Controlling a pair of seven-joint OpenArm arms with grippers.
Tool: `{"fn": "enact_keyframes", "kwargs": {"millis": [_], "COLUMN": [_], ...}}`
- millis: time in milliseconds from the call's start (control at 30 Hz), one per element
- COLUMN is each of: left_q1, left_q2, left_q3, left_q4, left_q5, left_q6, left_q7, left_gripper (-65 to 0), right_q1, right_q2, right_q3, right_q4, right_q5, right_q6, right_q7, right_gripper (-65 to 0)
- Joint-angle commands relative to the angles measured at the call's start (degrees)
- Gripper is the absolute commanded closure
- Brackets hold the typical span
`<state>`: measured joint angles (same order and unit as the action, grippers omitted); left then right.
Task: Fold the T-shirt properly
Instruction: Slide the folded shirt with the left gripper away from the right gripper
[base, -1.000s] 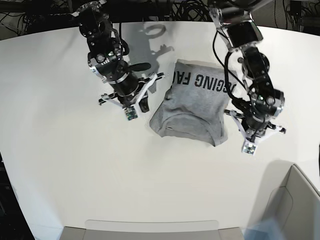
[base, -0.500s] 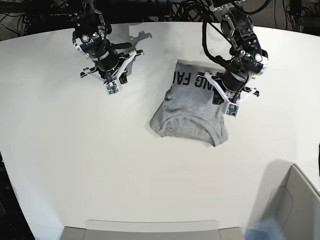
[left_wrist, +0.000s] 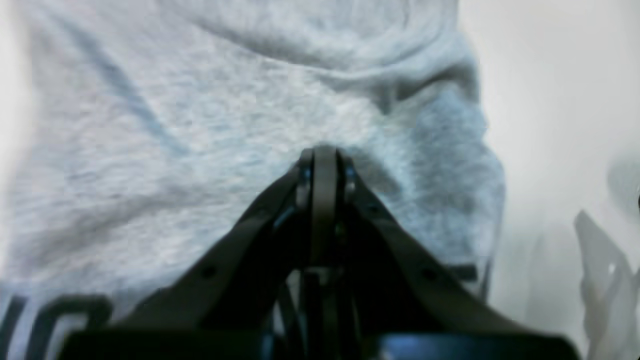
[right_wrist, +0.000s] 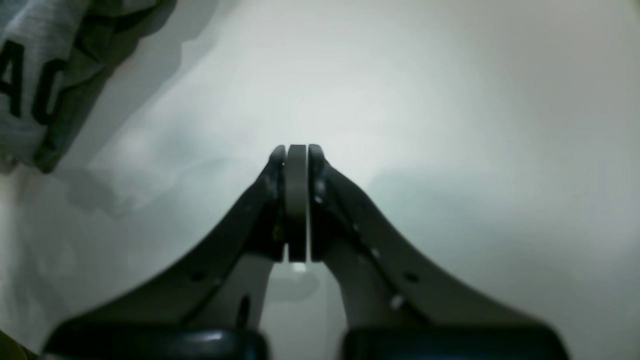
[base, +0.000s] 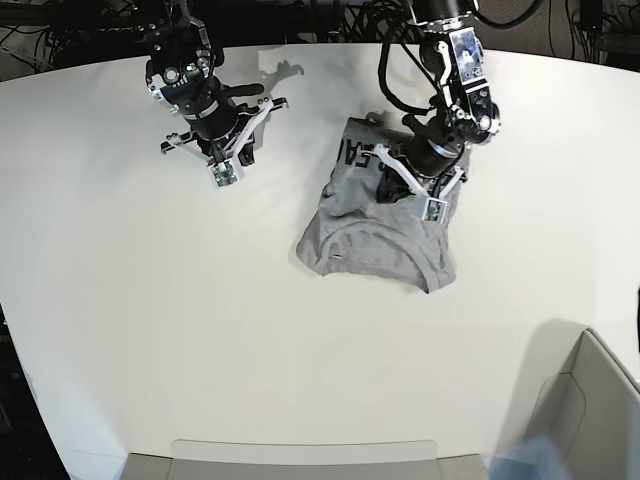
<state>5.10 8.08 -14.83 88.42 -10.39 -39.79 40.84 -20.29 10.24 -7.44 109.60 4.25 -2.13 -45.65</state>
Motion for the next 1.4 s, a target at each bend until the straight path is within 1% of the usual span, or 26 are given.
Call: {"fn": "enact_keyframes", "kwargs": {"millis": [0,100,167,233,333,400,500,633,700,767,933,1067,1133,1233,1300,1367], "left_q1": [-0.66,-3.21,-3.65,-3.74,-3.74,-3.83,-6.55,-11.65,-13.68,-15.17,-16.05,-18.07,-18.25,-17.63,-15.26,-12.53], "left_q2": [-0.38,-5.39,-8.38,-12.52,-17.00,-19.72,-23.50,-28.60,-30.10,-31.15,-31.50,-31.59,-31.59,-31.15,-30.71,-29.04], "left_q3": [-0.07,0.10,-0.51,-0.60,-0.69,-0.69,-0.69,-0.51,-0.51,-0.25,0.19,0.19,-0.07,-0.60,-0.69,-0.77], "left_q4": [-2.58,-11.54,-16.38,-20.60,-26.40,-30.62,-37.65,-47.76,-50.31,-51.54,-51.46,-51.28,-49.96,-41.52,-34.75,-25.87], "left_q5": [-0.02,-0.11,-0.11,-0.38,-0.38,-0.38,-0.38,-0.29,-0.29,-0.20,-0.02,-0.02,-0.02,-0.29,-0.38,-0.38], "left_q6": [-0.21,-0.21,-0.21,-0.21,-0.21,-0.21,-0.21,-0.21,-0.21,-0.21,-0.21,-0.21,-0.21,-0.21,-0.21,-0.21], "left_q7": [-0.18,-4.31,-6.16,-8.62,-13.54,-16.71,-20.66,-23.92,-23.83,-23.92,-24.53,-22.51,-20.31,-17.24,-15.48,-13.28], "left_gripper": [0.0,0.0,0.0,0.0,0.0,0.0,0.0,0.0,0.0,0.0,0.0,0.0,0.0,0.0,0.0,0.0], "right_q1": [0.38,0.38,0.29,0.29,0.47,0.65,0.91,1.35,1.44,1.44,1.44,1.44,1.26,1.35,1.52,2.32], "right_q2": [0.00,0.00,0.09,0.18,0.09,0.00,-0.09,-0.09,-0.09,-0.09,-0.17,-0.09,-0.09,-0.17,-0.17,0.09], "right_q3": [0.10,0.10,0.10,0.10,0.10,0.10,0.10,0.10,0.10,0.01,0.01,0.01,-0.07,-0.07,0.01,0.01], "right_q4": [1.04,1.04,1.04,1.04,1.04,1.04,1.04,0.95,0.95,0.95,1.12,1.30,1.65,3.85,5.26,7.19], "right_q5": [-0.16,-0.16,-0.16,-0.25,-0.25,-0.25,-0.25,-0.25,-0.25,-0.25,-0.25,-0.25,-0.16,0.10,0.10,0.10], "right_q6": [-0.02,-0.02,-0.02,-0.02,-0.02,-0.02,-0.02,-0.02,-0.02,-0.02,-0.02,-0.02,-0.02,-0.02,-0.02,-0.02], "right_q7": [1.21,1.21,1.21,1.21,1.21,1.21,1.21,1.21,1.21,1.21,1.21,1.21,1.21,1.38,1.38,1.47], "right_gripper": [0.0,0.0,0.0,0.0,0.0,0.0,0.0,0.0,0.0,0.0,0.0,0.0,0.0,0.0,0.0,0.0]}}
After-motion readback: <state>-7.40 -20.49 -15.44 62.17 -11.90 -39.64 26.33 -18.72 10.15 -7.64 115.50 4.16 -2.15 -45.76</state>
